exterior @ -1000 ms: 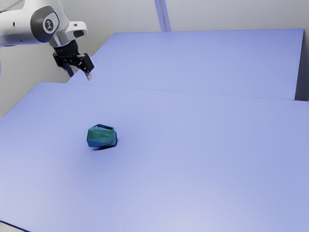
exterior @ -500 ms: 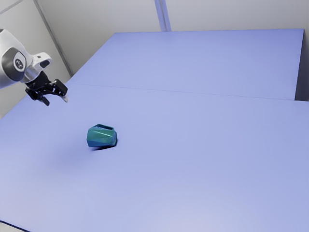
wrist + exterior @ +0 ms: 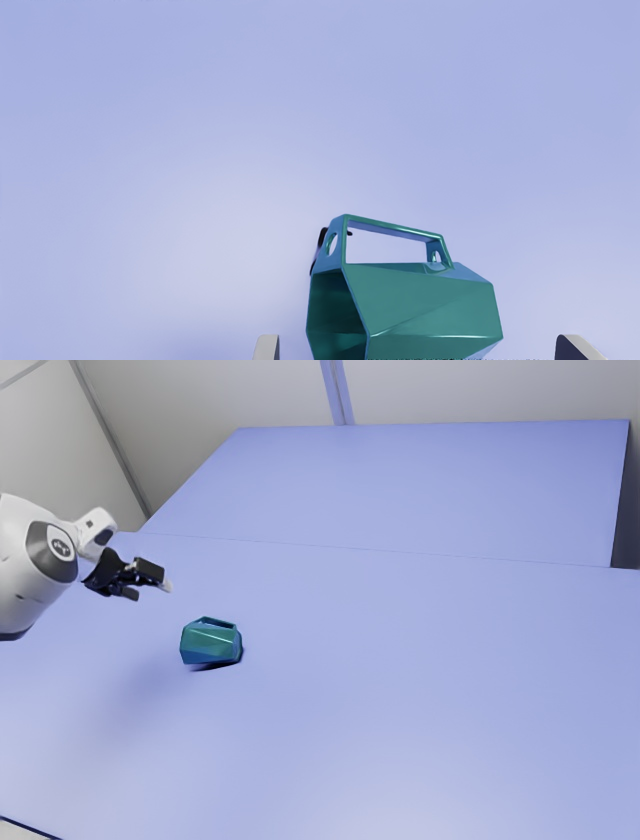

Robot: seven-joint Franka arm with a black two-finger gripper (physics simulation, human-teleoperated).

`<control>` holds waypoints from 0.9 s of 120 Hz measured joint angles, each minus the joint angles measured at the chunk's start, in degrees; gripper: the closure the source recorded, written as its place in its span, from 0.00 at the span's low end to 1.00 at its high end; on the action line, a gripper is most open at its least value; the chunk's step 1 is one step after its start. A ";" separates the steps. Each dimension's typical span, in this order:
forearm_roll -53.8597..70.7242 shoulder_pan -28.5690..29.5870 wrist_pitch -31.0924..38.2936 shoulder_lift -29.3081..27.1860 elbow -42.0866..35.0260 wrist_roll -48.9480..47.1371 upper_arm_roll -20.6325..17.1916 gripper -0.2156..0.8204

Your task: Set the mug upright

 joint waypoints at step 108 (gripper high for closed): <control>-18.48 -0.06 11.05 6.70 -7.14 21.67 -2.05 0.21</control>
